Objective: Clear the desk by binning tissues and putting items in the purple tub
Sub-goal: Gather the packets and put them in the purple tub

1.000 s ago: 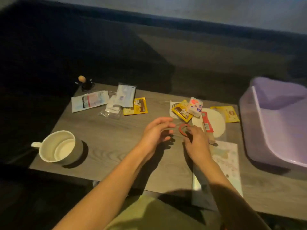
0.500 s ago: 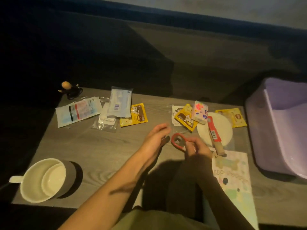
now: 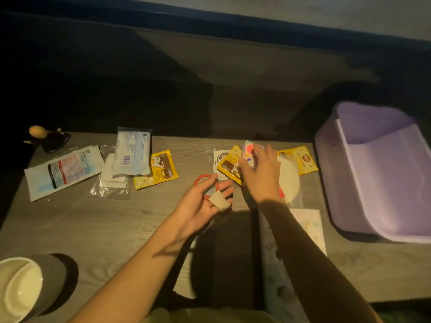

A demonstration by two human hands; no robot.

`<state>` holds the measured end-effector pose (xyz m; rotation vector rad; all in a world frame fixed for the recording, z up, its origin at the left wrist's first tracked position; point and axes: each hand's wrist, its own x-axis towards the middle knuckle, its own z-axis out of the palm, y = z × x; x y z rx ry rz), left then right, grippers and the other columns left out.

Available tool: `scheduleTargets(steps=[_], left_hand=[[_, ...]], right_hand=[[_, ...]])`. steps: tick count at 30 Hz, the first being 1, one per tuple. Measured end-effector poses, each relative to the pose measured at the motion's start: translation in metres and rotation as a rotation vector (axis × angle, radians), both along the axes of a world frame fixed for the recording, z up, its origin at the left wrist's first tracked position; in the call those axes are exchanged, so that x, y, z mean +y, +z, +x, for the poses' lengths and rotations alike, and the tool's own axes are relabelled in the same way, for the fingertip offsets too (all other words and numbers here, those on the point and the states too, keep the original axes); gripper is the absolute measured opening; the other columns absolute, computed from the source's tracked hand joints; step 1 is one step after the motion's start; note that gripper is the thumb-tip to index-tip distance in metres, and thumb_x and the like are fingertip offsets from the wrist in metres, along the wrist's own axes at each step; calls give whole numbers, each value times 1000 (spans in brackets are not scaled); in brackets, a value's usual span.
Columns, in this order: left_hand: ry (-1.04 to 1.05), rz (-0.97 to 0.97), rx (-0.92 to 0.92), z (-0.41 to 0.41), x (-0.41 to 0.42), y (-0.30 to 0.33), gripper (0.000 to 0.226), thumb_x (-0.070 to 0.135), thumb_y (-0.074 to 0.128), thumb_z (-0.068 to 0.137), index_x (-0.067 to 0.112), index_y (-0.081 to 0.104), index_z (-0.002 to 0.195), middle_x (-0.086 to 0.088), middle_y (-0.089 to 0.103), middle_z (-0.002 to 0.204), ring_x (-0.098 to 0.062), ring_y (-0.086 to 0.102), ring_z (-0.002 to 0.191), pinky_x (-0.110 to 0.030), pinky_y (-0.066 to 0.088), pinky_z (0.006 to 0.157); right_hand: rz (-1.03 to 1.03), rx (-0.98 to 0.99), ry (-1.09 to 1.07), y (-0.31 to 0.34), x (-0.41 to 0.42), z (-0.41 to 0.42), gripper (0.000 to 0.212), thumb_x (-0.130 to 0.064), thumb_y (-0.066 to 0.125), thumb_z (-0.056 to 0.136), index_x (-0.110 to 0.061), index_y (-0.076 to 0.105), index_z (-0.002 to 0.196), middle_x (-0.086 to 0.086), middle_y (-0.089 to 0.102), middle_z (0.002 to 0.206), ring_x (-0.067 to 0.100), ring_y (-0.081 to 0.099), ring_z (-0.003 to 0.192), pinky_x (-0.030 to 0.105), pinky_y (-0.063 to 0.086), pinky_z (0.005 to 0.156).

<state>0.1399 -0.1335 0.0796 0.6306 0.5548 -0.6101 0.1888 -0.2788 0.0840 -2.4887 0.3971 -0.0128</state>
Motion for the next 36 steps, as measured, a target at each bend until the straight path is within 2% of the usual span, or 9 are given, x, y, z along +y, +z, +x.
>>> scheduleTargets(steps=[3,8,12,16,20,23,26,33,36], left_hand=[[-40,28,27,7,0,-4,20,29,54,88,12,61,94,-16,74,95,-25,73,82,-42,54,81],[-71,18,31,11,1,-3,39,42,60,74,11,62,98,-15,67,108,-27,64,95,-41,49,89],[-64,-91,-1,13,-7,3,48,49,54,77,11,68,102,-14,72,101,-25,70,90,-40,54,84],[-82,-226,60,12,-13,3,36,36,68,68,5,75,86,-9,66,97,-16,65,86,-29,55,74],[-47,-121,30,6,-10,-7,27,12,73,66,9,65,91,-11,69,84,-17,68,68,-29,56,61],[-9,40,34,2,-6,-9,12,15,63,75,8,69,83,-10,72,76,-18,68,58,-31,57,59],[-54,132,42,2,-3,-9,20,28,68,67,11,69,77,-7,69,71,-17,66,56,-29,55,54],[-71,110,44,4,-5,-5,58,52,67,62,11,63,104,-9,67,90,-21,64,79,-36,50,82],[-97,-36,11,3,-6,-3,76,66,55,65,9,63,115,-16,66,108,-28,62,101,-43,45,97]], right_hand=[[-95,133,44,-18,-1,21,56,-34,54,90,-22,31,140,10,22,153,33,23,139,50,20,114],[230,-15,-10,-13,-6,11,50,-16,61,86,-21,44,133,5,42,143,24,43,127,42,43,104],[258,-226,266,5,5,-32,47,-24,69,78,-17,54,122,7,47,136,14,44,121,15,39,97],[401,47,547,7,13,-67,55,-27,67,78,-19,49,129,1,37,144,9,39,126,15,41,93],[438,-193,288,4,6,-56,18,-19,55,90,-12,63,104,4,63,107,-7,56,87,15,48,71],[215,-31,219,-8,-5,-25,33,-17,53,92,-15,51,126,7,47,139,13,42,127,34,36,107],[-24,146,385,-26,-6,-9,46,-14,52,93,-21,39,137,4,25,154,22,21,141,35,22,114],[242,-175,181,-7,-5,-31,29,-8,42,96,-10,57,121,9,64,117,4,59,102,16,47,85],[290,-308,389,2,-5,-68,28,-14,41,92,-11,60,113,7,67,106,-8,56,94,6,45,81]])
